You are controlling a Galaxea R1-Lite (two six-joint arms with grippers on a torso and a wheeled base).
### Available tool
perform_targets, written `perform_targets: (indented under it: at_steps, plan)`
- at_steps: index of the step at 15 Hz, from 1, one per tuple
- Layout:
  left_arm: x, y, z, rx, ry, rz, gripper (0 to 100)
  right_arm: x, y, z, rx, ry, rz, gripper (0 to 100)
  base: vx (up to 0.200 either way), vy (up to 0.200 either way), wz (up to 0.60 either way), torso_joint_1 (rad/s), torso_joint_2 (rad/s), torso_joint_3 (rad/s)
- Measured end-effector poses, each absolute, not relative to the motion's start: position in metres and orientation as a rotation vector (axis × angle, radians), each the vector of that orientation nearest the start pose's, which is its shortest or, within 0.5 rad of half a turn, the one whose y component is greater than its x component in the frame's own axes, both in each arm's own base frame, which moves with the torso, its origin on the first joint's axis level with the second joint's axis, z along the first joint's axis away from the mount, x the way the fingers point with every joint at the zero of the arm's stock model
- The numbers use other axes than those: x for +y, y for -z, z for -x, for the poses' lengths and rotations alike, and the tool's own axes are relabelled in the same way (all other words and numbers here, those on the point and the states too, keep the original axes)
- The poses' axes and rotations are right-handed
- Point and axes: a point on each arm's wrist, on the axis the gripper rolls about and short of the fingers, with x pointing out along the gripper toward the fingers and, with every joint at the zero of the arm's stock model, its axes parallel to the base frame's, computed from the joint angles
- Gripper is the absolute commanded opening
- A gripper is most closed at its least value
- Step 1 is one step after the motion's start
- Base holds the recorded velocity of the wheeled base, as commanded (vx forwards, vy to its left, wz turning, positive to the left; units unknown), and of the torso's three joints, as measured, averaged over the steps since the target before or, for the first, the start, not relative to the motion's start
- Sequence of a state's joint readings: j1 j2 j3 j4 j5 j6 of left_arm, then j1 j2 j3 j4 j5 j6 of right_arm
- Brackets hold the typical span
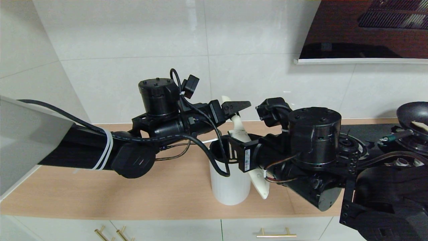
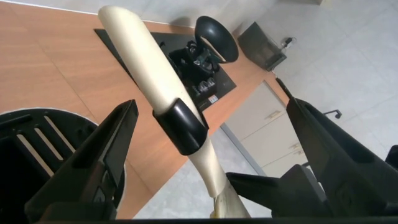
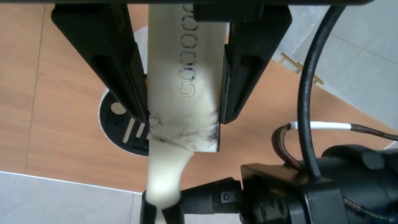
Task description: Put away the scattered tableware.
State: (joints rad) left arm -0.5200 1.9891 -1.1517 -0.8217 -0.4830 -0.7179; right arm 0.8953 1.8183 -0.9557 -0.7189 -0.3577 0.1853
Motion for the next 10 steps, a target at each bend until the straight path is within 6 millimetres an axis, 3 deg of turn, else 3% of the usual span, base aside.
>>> perform_targets:
  at_steps: [10]
  plan:
    - [-0.2050, -0.1951, -0.3379, 0.363, 0.955, 0.656, 0, 0.2617, -0.1951, -0.2243, 0.147, -0.494, -0.107, 0, 0.000, 0.000, 0.00, 0.000, 0.00, 0.000]
